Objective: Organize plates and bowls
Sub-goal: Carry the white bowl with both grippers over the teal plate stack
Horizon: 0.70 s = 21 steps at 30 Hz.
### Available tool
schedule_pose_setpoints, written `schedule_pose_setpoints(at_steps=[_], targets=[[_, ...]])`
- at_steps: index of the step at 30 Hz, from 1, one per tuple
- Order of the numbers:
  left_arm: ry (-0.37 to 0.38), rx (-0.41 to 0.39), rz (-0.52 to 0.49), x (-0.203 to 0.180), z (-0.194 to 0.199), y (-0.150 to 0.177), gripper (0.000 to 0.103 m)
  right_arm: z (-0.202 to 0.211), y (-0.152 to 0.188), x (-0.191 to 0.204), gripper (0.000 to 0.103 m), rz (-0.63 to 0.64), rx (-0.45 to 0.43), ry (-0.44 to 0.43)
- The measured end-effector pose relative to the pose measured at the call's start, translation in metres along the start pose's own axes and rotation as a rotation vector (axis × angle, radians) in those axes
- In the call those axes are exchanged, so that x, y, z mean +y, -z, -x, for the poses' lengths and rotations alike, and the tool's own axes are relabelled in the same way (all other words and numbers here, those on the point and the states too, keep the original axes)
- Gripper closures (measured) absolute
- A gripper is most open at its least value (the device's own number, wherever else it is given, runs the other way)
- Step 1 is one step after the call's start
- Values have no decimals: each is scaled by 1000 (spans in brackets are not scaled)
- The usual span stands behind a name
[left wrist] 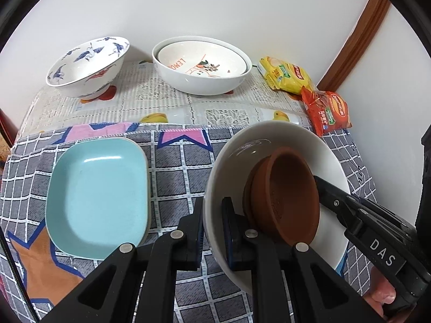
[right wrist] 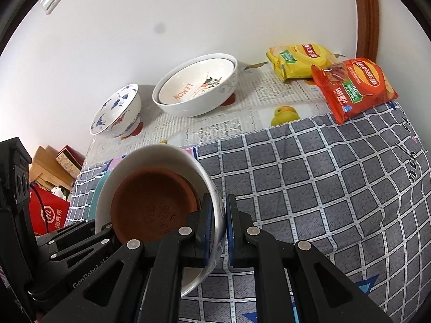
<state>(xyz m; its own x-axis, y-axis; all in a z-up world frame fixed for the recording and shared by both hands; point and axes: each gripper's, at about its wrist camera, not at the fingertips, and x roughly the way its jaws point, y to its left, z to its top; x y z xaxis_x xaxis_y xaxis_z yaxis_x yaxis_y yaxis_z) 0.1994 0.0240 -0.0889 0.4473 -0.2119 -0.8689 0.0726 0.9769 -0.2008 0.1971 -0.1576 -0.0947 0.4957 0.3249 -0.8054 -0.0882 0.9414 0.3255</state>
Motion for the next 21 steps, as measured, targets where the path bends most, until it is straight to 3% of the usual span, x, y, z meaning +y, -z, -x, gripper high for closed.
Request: schedule_pose_setpoints(at_steps=[21], targets=[[-28, -27, 35, 29, 18, 0, 91, -5, 0, 32, 93, 33, -2, -33]])
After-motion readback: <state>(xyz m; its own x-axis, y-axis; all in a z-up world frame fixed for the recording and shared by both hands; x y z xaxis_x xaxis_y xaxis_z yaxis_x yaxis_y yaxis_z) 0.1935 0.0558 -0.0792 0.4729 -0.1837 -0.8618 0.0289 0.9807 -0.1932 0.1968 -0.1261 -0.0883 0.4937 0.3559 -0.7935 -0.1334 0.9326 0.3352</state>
